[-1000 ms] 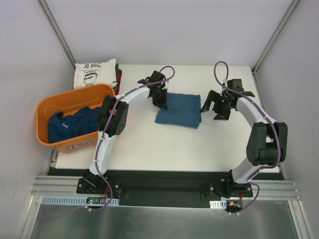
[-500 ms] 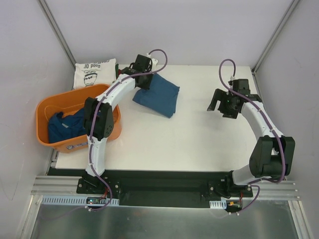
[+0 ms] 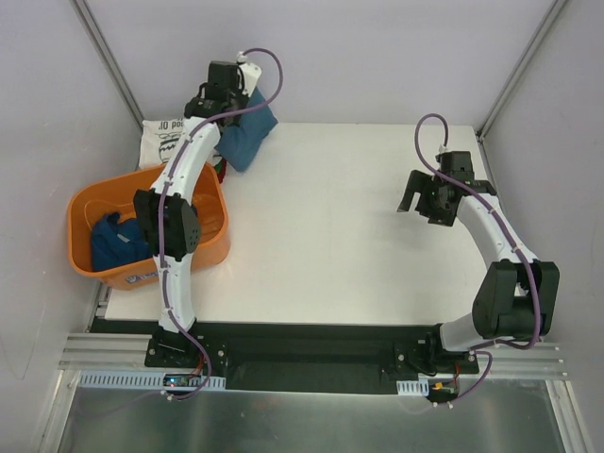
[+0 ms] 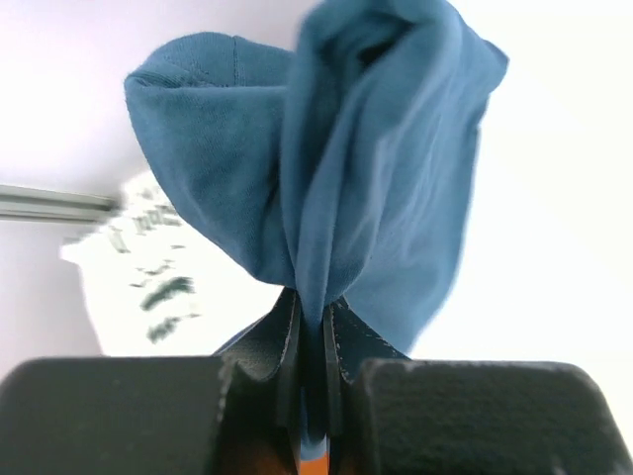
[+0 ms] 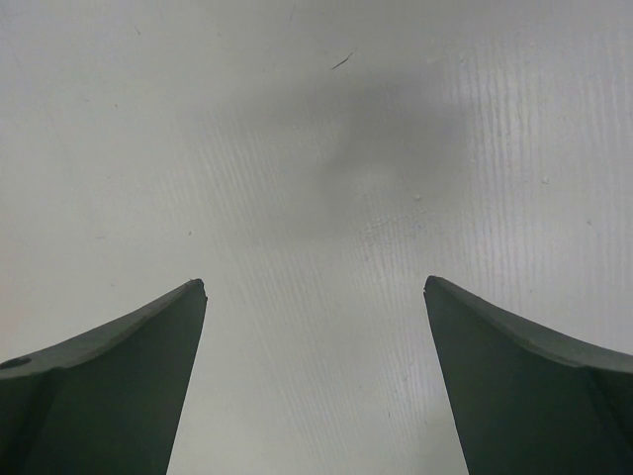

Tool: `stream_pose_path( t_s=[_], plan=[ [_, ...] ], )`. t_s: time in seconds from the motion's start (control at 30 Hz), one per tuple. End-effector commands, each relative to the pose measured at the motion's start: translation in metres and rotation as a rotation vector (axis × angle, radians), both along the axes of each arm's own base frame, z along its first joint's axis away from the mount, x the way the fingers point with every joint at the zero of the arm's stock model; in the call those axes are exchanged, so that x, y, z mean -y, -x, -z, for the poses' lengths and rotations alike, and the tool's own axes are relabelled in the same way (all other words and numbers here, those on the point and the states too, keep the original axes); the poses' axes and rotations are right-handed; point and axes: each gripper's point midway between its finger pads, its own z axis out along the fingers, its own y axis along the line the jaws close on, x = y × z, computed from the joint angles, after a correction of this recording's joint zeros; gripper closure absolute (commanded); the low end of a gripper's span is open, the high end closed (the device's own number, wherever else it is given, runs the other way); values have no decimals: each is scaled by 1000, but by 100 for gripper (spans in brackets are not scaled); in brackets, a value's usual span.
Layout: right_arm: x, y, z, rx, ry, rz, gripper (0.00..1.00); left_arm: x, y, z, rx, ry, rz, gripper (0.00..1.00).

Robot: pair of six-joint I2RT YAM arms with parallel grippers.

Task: Fold and stack the t-shirts
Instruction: Neatly place the folded tshirt to the corner

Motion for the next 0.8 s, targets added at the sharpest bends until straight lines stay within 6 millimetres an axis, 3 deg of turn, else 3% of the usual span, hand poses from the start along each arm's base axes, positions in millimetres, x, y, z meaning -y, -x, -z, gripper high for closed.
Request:
stream_pose_path(
  t_s=[0.0, 0.17, 0.3, 0.57, 0.77],
  plan=[
    [8, 1, -12, 35, 39, 14, 3, -36, -12, -74, 176, -24, -47, 100],
    [10, 1, -12, 33, 48, 20, 3, -51, -8, -104, 233, 18, -53, 100],
    [9, 1, -10, 20, 42, 19, 3, -64, -3, -112, 243, 46, -94, 100],
    [7, 0, -3, -11, 34, 15, 3, -103, 11, -101, 180, 167, -195, 100],
    [5, 0, 1, -29, 40, 10, 3, -104, 19, -82, 96, 242, -140, 100]
  ],
)
